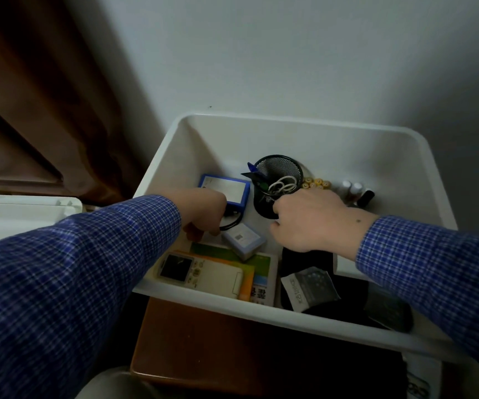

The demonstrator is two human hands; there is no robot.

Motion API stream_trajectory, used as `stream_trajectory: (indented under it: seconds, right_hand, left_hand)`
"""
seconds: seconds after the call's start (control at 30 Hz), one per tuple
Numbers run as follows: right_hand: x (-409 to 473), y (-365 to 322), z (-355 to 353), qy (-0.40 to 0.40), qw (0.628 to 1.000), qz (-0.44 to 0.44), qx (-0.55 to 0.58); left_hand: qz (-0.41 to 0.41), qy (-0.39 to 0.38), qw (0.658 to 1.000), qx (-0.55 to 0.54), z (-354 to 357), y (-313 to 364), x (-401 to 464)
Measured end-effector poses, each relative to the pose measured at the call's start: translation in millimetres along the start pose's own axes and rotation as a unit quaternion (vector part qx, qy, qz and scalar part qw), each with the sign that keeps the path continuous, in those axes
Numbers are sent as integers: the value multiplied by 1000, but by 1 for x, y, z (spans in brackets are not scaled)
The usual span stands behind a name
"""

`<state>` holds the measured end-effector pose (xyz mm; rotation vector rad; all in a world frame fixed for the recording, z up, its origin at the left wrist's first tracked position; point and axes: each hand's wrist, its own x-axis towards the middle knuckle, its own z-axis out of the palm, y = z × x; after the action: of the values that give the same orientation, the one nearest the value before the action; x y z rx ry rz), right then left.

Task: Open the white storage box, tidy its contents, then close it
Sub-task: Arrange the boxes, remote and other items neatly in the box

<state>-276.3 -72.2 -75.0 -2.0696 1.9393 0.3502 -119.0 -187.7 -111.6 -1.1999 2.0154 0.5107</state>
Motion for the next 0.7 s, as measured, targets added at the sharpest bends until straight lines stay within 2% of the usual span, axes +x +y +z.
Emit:
stream_trajectory:
  seconds: [0.33, 0.47, 0.7]
  right_hand:
    - [25, 13, 21, -49, 999, -17, 0]
    - [28, 12, 22, -43, 998, -35, 19]
    - [32, 10, 22, -32, 999, -30, 30]
  left_hand:
    - [28, 58, 998, 29, 9, -2, 17]
    - [43, 82, 994, 61, 12, -4, 21]
    - [46, 105, 992, 56, 17, -2, 24]
